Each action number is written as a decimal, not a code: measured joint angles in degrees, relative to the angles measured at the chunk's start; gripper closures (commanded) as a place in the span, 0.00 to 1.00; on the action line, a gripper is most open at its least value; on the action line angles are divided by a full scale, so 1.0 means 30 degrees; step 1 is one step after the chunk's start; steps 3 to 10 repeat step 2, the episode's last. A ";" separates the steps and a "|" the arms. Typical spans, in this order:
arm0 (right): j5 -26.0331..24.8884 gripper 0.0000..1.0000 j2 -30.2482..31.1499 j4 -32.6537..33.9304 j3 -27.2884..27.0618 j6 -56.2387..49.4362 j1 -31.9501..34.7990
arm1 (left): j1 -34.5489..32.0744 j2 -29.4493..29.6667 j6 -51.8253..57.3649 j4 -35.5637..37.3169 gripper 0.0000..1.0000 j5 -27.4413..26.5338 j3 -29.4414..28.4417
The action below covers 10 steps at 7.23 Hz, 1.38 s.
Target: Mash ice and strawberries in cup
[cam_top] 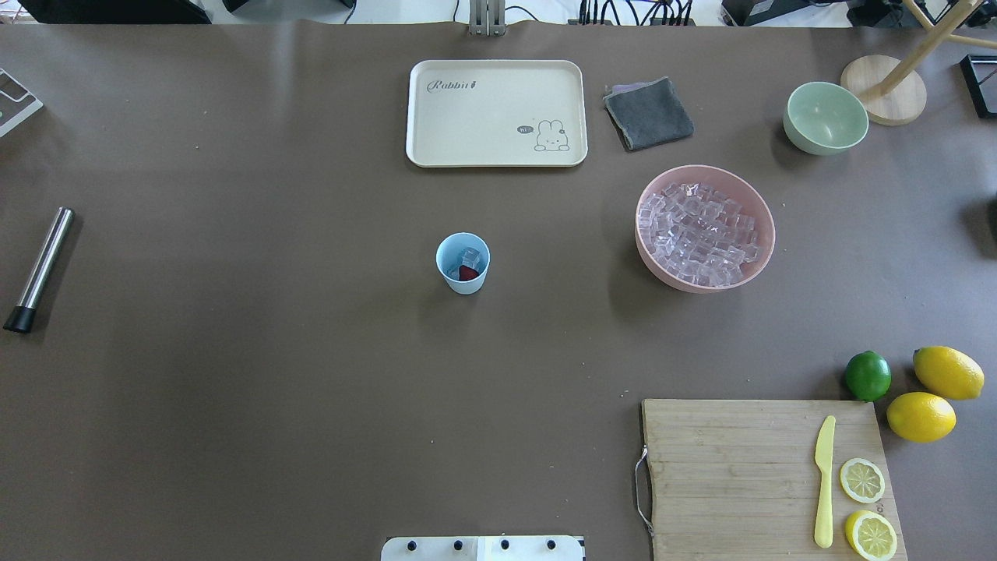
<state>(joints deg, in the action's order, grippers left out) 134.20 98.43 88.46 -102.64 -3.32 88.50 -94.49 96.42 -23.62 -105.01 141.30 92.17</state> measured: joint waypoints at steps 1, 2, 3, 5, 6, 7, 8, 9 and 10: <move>0.0009 0.01 -0.0026 0.0033 -0.0045 0.0012 0.0060 | 0.0027 -0.0155 0.0013 -0.0005 0.02 0.0000 0.0092; 0.0022 0.01 -0.0040 0.0065 -0.0044 0.0017 0.0074 | 0.0184 -0.0198 0.0027 0.0023 0.02 -0.0002 0.0239; 0.0022 0.01 -0.0040 0.0065 -0.0044 0.0017 0.0074 | 0.0184 -0.0198 0.0027 0.0023 0.02 -0.0002 0.0239; 0.0022 0.01 -0.0040 0.0065 -0.0044 0.0017 0.0074 | 0.0184 -0.0198 0.0027 0.0023 0.02 -0.0002 0.0239; 0.0022 0.01 -0.0040 0.0065 -0.0044 0.0017 0.0074 | 0.0184 -0.0198 0.0027 0.0023 0.02 -0.0002 0.0239; 0.0022 0.01 -0.0040 0.0065 -0.0044 0.0017 0.0074 | 0.0184 -0.0198 0.0027 0.0023 0.02 -0.0002 0.0239; 0.0022 0.01 -0.0040 0.0065 -0.0044 0.0017 0.0074 | 0.0184 -0.0198 0.0027 0.0023 0.02 -0.0002 0.0239; 0.0022 0.01 -0.0040 0.0065 -0.0044 0.0017 0.0074 | 0.0184 -0.0198 0.0027 0.0023 0.02 -0.0002 0.0239; 0.0022 0.01 -0.0040 0.0065 -0.0044 0.0017 0.0074 | 0.0184 -0.0198 0.0027 0.0023 0.02 -0.0002 0.0239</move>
